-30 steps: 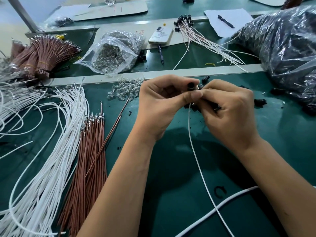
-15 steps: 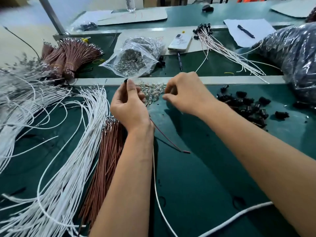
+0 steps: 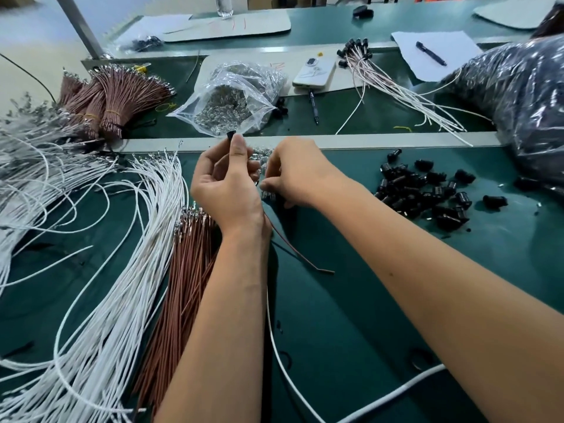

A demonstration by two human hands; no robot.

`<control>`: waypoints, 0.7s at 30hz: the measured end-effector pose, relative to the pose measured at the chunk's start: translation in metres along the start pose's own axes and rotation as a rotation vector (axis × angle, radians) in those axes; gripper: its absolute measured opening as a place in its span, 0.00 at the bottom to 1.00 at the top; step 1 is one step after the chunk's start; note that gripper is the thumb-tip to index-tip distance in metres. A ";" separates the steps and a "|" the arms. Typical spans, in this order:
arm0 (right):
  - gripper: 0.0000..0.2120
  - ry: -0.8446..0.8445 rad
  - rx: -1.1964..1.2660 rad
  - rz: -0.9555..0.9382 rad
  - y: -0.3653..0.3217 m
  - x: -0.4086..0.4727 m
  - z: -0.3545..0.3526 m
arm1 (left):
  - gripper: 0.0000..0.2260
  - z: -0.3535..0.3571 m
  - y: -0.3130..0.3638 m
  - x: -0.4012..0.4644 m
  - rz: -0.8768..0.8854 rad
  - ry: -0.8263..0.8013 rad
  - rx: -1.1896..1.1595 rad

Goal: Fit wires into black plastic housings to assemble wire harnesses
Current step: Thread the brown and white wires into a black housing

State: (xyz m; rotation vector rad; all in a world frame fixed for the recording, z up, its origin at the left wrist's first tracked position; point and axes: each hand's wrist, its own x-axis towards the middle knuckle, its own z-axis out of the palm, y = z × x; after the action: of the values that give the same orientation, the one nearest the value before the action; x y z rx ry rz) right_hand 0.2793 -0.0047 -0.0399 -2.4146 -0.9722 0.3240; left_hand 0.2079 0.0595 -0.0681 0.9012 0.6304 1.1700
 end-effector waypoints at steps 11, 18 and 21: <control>0.07 -0.066 -0.098 -0.151 0.007 -0.020 -0.006 | 0.03 0.000 -0.003 -0.003 -0.017 -0.070 0.014; 0.01 0.103 0.221 -0.117 0.043 -0.051 -0.017 | 0.04 0.005 -0.002 -0.016 -0.126 -0.421 0.025; 0.07 0.296 0.618 -0.089 0.077 -0.078 -0.031 | 0.07 0.009 -0.006 -0.030 -0.169 -0.719 0.073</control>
State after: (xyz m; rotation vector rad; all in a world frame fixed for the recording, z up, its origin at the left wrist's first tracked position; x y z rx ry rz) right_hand 0.2803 -0.1176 -0.0529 -1.7878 -0.7112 0.1897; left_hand 0.2090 0.0276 -0.0693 1.2159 0.1538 0.6038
